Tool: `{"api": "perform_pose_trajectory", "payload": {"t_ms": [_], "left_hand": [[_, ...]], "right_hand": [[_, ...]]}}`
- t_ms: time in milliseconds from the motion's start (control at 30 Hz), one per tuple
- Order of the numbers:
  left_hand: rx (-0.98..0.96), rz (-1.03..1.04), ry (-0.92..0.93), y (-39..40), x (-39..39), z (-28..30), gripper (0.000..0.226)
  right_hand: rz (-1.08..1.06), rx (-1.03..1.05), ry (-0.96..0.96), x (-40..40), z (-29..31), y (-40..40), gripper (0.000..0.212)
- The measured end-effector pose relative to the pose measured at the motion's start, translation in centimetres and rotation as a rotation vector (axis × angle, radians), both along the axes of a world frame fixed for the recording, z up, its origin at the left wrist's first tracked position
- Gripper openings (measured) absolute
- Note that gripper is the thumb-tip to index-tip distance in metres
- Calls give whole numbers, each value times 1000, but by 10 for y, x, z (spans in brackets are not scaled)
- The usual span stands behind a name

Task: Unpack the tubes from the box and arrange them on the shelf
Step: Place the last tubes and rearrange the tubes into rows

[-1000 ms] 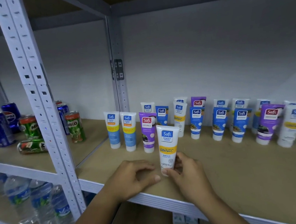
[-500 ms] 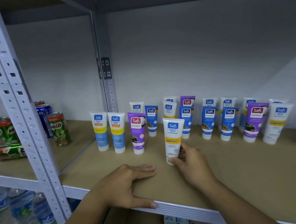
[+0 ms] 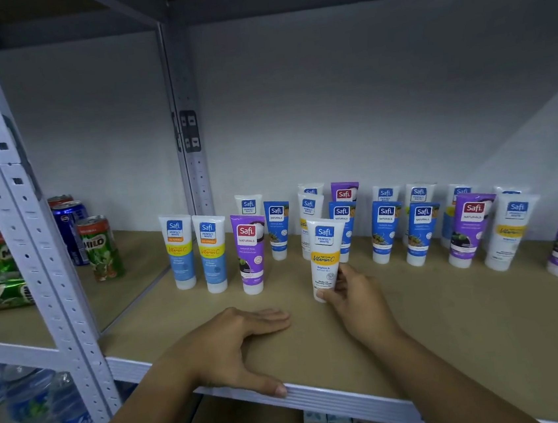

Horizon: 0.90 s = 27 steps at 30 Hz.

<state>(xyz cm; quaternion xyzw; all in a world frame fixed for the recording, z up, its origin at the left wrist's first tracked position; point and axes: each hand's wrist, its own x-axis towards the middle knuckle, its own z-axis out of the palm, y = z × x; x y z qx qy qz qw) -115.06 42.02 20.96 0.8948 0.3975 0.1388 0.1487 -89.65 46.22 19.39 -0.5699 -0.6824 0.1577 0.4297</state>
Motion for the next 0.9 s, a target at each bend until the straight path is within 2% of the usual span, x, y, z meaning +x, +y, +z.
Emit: {"api": "perform_pose_trajectory", "payload": {"t_ms": [267,533,900], "left_hand": [[-30,12,-48,-2,1,-2,97],[-57,28,-50,-4,2,1,95],[-55,39,-66,-4,2,0,97]], "right_hand": [[18,-30,111,-1,0,-6,48],[-3,0,36,0,0,-7,37],[-11,-13,22,0,1,-8,35]]}}
